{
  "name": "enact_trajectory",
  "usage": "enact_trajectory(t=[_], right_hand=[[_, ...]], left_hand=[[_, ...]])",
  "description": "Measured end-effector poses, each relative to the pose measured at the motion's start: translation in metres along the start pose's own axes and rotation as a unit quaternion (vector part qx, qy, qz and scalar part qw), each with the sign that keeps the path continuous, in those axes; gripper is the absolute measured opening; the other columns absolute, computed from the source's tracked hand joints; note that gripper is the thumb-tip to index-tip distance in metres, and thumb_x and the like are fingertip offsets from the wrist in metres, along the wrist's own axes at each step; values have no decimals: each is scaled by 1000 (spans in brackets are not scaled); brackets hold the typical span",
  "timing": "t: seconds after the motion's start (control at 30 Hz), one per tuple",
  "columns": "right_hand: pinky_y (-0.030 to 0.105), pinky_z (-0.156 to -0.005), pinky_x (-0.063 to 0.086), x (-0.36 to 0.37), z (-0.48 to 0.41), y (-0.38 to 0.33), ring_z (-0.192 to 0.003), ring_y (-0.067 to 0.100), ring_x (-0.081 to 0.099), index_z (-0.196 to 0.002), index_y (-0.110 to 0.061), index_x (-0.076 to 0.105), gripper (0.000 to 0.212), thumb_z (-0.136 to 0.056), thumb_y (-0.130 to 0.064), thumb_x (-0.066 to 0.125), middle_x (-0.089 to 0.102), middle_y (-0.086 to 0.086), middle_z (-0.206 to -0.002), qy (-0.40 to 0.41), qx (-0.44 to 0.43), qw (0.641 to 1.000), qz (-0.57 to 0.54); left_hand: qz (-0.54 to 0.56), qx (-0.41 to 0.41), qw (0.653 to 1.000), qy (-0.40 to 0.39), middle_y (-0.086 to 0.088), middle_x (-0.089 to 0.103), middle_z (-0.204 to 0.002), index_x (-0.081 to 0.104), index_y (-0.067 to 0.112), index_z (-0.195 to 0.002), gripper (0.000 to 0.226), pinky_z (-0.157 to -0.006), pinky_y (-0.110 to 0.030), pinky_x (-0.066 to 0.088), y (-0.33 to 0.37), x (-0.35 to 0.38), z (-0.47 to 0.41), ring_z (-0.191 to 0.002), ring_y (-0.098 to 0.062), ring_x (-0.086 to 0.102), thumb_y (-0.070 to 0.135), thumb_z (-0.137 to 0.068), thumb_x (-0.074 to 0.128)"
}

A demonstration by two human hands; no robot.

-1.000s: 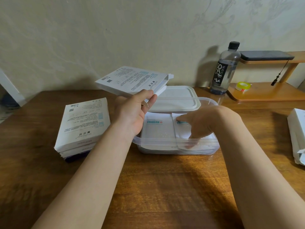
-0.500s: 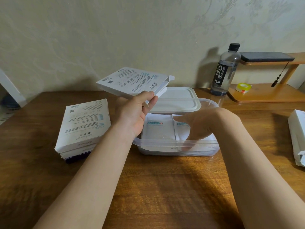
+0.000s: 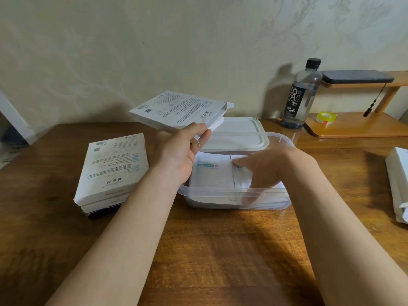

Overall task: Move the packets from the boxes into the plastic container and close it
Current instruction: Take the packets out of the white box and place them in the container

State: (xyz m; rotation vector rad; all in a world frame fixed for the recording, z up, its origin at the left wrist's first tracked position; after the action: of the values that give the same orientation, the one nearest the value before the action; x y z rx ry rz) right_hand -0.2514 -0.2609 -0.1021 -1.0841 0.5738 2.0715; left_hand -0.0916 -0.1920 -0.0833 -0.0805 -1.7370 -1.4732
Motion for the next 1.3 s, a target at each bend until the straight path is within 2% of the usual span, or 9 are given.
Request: enact_trajectory(t=[0.23,0.37,0.43,0.53,0.6,0.67,1.0,1.2,1.3], right_hand=[[45,-118,30,-2,1,5,-147,26,29,-159,-35,14,111,-73,-63,78,28,-2,-163,14,-13,999,-39],[45,-117,35,-24,12,9,-141,20,42,-155,-34,31,90,-80,-56,75,40,-5,-157,142,-37,979,-139],[43,-106,48,-37,18,11,-119,18,62,-140,-28,53,63,-84,-45,76,62,0,-136,235,-48,939,-246],[42,-80,62,-46,21,8,-83,21,73,-108,-14,70,19,-91,-22,72,74,7,-95,329,-75,825,-454],[37,-67,63,-48,21,6,-77,23,74,-97,-13,71,6,-92,-13,68,74,9,-85,357,-84,758,-539],[32,-61,60,-49,20,4,-74,23,74,-96,-16,71,8,-92,-11,66,74,9,-83,372,-98,722,-575],[31,-59,59,-47,16,4,-64,15,69,-131,-24,63,37,-95,-15,63,74,5,-83,377,-103,726,-566],[31,-58,58,-48,16,-1,-59,16,67,-112,-37,58,25,-98,-17,57,75,4,-76,375,-115,714,-580],[32,-58,59,-47,14,-2,-57,19,67,-116,-33,61,24,-98,-18,57,75,6,-75,367,-118,708,-591]], left_hand=[[-2,-3,1000,-2,-5,73,-114,61,15,-111,43,-75,-29,61,0,-1,0,-110,-23,70,-17,-83,68],[0,-6,1000,-14,-6,73,-117,60,16,-116,47,-77,-30,62,0,-1,0,-107,-22,71,-17,-84,68],[4,-9,1000,-24,-5,74,-115,60,15,-118,48,-77,-30,62,1,0,1,-101,-20,74,-17,-84,67],[12,-14,999,-34,-5,74,-116,60,17,-119,49,-78,-31,62,1,1,1,-105,-20,72,-16,-84,67],[24,-25,999,-35,-6,72,-119,61,18,-115,45,-78,-31,63,1,1,1,-109,-22,70,-15,-85,67],[37,-35,998,-36,-8,70,-124,62,18,-114,41,-76,-30,62,1,2,1,-112,-25,69,-12,-86,68],[63,-78,994,-50,-17,64,-135,56,10,-138,57,-70,-26,61,-4,1,-4,-119,-30,67,4,-85,77],[58,-85,993,-56,-19,64,-134,56,11,-138,58,-71,-26,61,-6,0,-6,-120,-32,66,6,-85,78],[62,-84,993,-60,-19,64,-134,55,12,-139,60,-71,-27,61,-6,0,-7,-121,-33,65,7,-84,79]])
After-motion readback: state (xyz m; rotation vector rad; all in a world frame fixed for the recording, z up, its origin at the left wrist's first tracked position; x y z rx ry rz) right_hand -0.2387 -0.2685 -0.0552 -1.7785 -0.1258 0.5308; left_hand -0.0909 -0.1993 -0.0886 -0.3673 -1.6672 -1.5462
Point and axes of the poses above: each hand's wrist, its own z-axis away from the middle knuckle, its own x-axis out of the palm, y = z × x, the point moved 5 cm from there along -z, towards the middle knuckle
